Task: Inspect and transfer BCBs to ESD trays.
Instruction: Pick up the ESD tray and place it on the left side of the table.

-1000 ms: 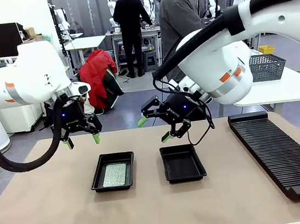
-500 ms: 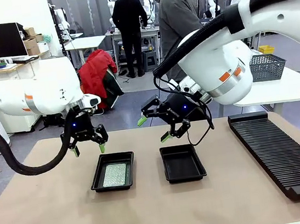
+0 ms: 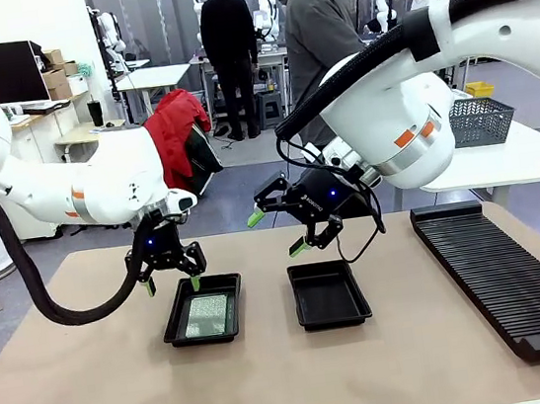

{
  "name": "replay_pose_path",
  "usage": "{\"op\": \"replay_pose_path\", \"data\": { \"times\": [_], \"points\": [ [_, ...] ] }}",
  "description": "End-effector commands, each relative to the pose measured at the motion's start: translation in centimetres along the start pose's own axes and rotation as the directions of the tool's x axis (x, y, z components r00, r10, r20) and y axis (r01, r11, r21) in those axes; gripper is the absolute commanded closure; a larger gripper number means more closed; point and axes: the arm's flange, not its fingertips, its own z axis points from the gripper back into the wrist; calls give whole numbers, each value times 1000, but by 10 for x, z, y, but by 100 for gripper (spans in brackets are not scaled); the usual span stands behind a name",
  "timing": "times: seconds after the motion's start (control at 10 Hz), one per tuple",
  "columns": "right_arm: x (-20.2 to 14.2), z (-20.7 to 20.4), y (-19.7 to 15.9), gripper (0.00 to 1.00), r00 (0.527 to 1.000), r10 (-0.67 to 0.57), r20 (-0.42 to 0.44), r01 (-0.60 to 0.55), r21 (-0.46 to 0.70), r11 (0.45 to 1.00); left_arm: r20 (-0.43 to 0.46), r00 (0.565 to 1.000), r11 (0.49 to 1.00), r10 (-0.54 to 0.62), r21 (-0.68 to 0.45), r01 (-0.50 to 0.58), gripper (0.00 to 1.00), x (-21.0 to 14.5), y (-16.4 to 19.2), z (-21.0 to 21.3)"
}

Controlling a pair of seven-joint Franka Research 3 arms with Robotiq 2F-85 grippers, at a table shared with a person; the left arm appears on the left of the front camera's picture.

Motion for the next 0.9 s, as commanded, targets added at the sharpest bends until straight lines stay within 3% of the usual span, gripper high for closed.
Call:
{"op": "replay_pose_path", "data": {
  "times": [0.0, 0.8],
  "points": [
    [0, 1, 0, 0, 1000, -8, 2, 8, -14, 1000, 22, 1000, 1000, 11, 20, -12, 0, 4, -2, -17],
    [0, 1, 0, 0, 1000, -8, 2, 8, -14, 1000, 19, 1000, 1000, 13, -16, -13, 3, -12, 11, -44]
  ]
}}
